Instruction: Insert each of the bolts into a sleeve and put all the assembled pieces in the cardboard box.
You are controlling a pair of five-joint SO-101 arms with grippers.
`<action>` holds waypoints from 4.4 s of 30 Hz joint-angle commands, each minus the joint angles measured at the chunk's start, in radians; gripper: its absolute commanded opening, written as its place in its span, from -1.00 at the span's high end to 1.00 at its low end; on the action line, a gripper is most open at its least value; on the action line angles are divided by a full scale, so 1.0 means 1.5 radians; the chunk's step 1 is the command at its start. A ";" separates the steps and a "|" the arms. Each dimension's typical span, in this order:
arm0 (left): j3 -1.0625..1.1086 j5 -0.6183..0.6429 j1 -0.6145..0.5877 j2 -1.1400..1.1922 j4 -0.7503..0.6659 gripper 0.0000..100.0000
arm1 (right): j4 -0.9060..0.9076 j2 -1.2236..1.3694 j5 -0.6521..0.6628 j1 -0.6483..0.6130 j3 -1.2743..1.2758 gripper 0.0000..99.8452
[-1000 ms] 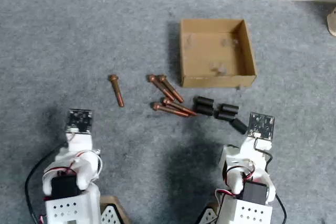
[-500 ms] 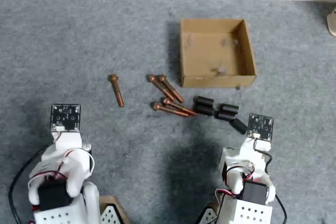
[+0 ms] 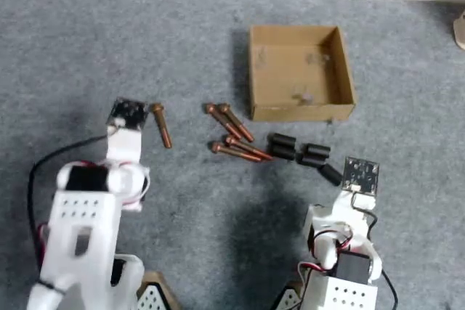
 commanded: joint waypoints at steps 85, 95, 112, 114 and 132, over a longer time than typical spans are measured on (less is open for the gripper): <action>-0.720 0.352 -0.012 0.956 -0.211 0.87 | 0.003 -0.008 -0.006 0.004 0.096 0.99; -0.720 0.349 0.003 0.801 0.053 0.99 | -0.001 -0.008 -0.003 0.004 0.096 0.99; -0.662 0.351 0.035 0.650 0.293 0.98 | -0.349 -0.009 0.199 -0.017 0.095 0.98; -0.649 0.350 0.035 0.647 0.275 0.98 | -0.350 -0.008 0.249 -0.018 0.095 0.96; -0.595 0.350 0.031 0.650 0.210 0.99 | -0.205 0.133 0.378 -0.111 -0.071 0.87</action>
